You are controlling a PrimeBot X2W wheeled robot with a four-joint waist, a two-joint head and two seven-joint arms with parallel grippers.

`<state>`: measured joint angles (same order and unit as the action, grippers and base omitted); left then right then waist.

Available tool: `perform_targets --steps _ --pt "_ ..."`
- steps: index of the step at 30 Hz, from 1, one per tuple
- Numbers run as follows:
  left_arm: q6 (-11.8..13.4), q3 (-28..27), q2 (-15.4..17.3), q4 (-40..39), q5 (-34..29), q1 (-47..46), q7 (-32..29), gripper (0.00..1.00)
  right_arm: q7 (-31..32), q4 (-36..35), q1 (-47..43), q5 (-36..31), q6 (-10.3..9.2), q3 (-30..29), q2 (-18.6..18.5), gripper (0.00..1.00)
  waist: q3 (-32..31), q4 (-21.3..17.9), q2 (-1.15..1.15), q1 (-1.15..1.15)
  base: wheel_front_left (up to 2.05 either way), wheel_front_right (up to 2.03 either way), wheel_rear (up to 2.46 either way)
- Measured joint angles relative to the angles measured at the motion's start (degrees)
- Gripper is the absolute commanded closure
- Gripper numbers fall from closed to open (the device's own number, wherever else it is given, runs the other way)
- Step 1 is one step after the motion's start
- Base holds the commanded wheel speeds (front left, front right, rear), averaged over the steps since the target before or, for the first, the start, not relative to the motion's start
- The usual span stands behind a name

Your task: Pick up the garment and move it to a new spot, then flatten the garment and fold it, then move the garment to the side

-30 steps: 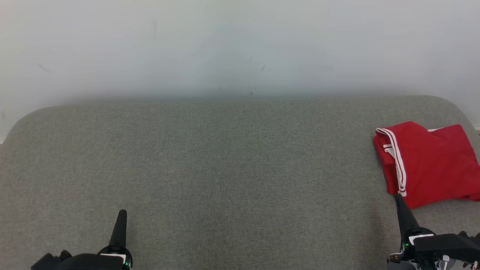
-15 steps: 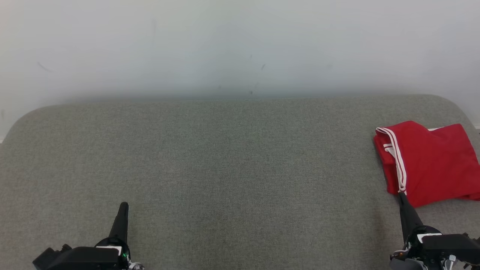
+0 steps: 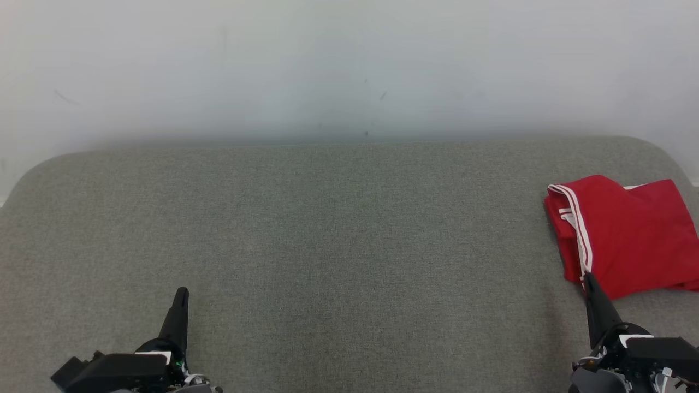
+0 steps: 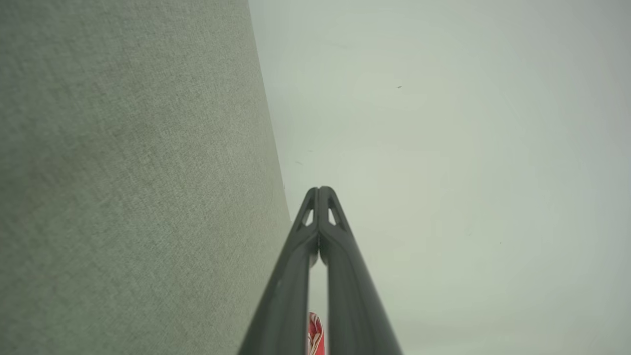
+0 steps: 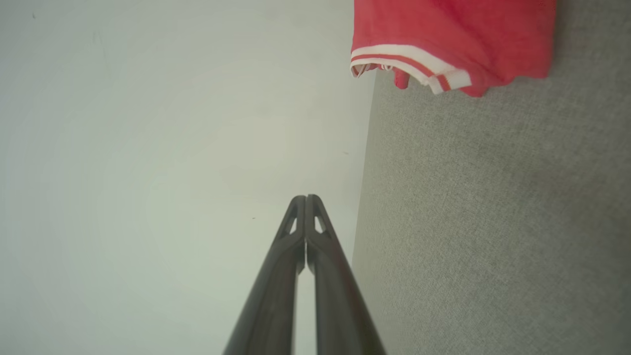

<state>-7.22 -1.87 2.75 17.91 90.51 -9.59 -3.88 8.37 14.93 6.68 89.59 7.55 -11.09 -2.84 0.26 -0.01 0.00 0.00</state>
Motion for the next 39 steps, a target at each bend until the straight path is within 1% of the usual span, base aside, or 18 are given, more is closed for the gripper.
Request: perform_targets --steps 8,39 --pt "-0.2 0.0 0.0 0.2 2.1 -0.6 -0.3 1.00 0.4 0.0 0.1 2.0 0.00 -0.3 0.0 1.00 0.1 0.0 0.00 0.00 0.00 0.00 0.00" --pt "-0.2 0.0 0.0 0.2 2.1 -0.8 -0.3 1.00 0.4 -0.1 0.1 2.0 0.00 -0.3 0.0 1.00 0.1 0.0 0.00 0.00 0.00 0.00 0.00"
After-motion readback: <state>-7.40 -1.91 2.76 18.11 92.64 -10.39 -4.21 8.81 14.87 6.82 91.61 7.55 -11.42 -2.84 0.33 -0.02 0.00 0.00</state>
